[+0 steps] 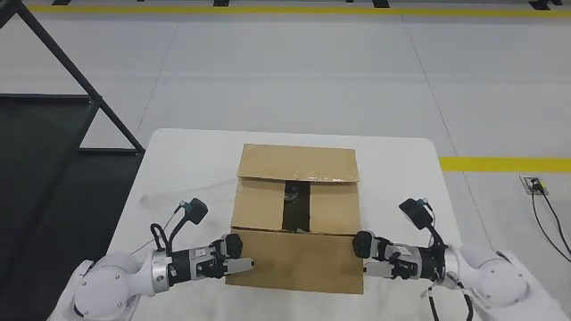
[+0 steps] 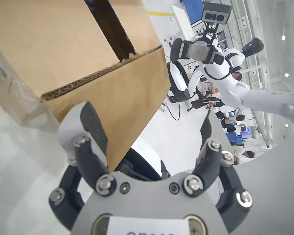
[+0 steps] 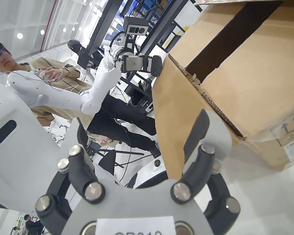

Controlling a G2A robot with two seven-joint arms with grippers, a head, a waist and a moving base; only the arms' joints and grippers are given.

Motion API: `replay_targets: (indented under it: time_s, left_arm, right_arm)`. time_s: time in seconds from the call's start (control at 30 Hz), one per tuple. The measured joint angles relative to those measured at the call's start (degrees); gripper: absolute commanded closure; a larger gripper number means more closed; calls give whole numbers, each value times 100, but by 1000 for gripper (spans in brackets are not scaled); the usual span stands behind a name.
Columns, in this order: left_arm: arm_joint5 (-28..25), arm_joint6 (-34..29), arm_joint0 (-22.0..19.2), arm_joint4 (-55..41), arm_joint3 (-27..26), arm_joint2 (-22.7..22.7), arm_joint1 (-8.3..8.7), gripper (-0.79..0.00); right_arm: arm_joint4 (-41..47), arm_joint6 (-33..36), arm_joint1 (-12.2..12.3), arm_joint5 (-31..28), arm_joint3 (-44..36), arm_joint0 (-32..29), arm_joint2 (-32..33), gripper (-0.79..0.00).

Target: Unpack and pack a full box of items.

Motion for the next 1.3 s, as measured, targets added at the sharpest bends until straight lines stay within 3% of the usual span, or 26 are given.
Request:
replay_targets:
  time_s: [0.27,0.57,0.97,1.3]
  left_arm:
    - [0,0,0,0,0,0,0,-785]
    - [0,0,0,0,0,0,0,-785]
    - [0,0,0,0,0,0,0,-785]
    - [0,0,0,0,0,0,0,-785]
  right_arm:
    - [1103,-399,-153,1156,325,555,-345,-785]
    - [675,-753,-390,2251,935,1514,-979,-785]
    - [586,-1523,-688,2655,1538,2085,-1414,-785]
    - [814,-1724,-882,2430,1753,2331,-1521,-785]
